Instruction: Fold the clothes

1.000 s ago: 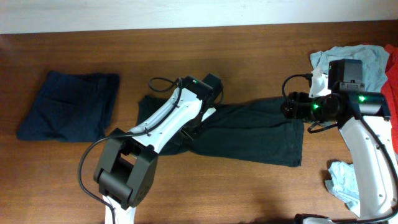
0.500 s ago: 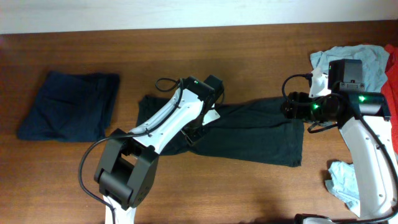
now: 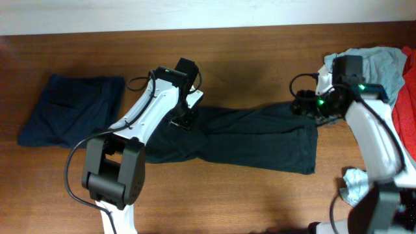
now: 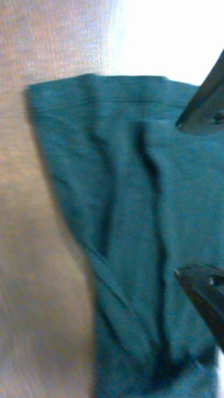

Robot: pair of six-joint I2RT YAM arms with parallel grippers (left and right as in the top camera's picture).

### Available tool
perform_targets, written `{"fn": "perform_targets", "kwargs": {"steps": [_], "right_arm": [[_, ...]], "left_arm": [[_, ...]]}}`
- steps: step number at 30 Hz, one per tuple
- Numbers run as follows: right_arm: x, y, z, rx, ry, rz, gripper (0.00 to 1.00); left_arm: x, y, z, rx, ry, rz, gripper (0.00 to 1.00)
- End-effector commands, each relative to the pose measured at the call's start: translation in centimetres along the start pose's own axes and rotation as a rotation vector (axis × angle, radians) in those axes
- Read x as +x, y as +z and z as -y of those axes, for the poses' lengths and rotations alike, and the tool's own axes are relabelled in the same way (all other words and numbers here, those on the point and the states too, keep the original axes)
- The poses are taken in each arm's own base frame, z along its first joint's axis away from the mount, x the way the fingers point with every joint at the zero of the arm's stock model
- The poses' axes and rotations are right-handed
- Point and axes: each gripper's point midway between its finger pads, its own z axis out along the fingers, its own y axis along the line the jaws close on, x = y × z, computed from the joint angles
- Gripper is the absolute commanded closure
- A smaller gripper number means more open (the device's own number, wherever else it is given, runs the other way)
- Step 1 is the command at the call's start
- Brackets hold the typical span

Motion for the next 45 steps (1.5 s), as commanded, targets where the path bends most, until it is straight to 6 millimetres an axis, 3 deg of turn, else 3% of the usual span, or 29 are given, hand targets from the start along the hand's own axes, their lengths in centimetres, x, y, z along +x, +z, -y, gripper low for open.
{"fn": "perform_targets", "kwargs": {"steps": [1,4,8,12,18,22,25,29,31,33,34,38,42,45], "right_arm": [[-1.7,2.9,2.4,0.027,0.044,0.011,0.32],[-3.1,5.4,5.2,0.043,0.090,0.034,0.31],[-4.3,7.4,8.4,0.025,0.130,0.063,0.31],[-5.0,8.9,9.2,-0.029,0.136,0.085,0.31],[-3.8,11.7,8.0,-0.090,0.106,0.028,0.34],[-3.6,12.4,7.6,-0.102,0.078,0.017,0.37],[-3.8,12.4,7.6,-0.102,0.075,0.027,0.41],[-3.8,12.3,6.9,-0.143,0.047,0.025,0.65],[-3.6,12.3,7.0,-0.141,0.050,0.020,0.75],[-3.6,12.0,7.4,-0.138,0.062,0.015,0.91],[-3.6,11.6,7.6,-0.136,0.069,0.014,0.94],[-3.9,8.5,7.6,-0.142,0.050,0.028,0.96],[-3.6,4.9,5.3,-0.218,-0.002,0.035,0.96],[-2.5,3.5,4.7,-0.222,0.013,0.002,0.96]], "left_arm": [[0.1,-0.3,-0.1,0.022,0.009,0.020,0.36],[-0.2,0.2,-1.0,0.021,-0.016,0.031,0.35],[-0.3,0.8,-2.0,0.019,-0.040,0.038,0.35],[-0.8,0.8,-2.3,0.015,-0.044,0.061,0.31],[-0.9,0.8,-2.3,0.015,-0.052,0.063,0.31],[-0.9,0.8,-2.3,0.015,-0.052,0.063,0.31],[-0.9,0.8,-2.3,0.015,-0.052,0.063,0.31],[-0.8,0.8,-2.4,0.015,-0.054,0.062,0.31],[-0.8,0.8,-2.4,0.015,-0.054,0.060,0.31],[-0.6,0.8,-2.4,0.016,-0.054,0.052,0.31],[-0.6,0.8,-2.3,0.017,-0.054,0.051,0.31],[-0.5,0.8,-2.3,0.017,-0.054,0.049,0.31],[-0.4,0.8,-2.3,0.017,-0.054,0.045,0.31],[-0.4,0.8,-2.3,0.018,-0.054,0.042,0.31]]}}
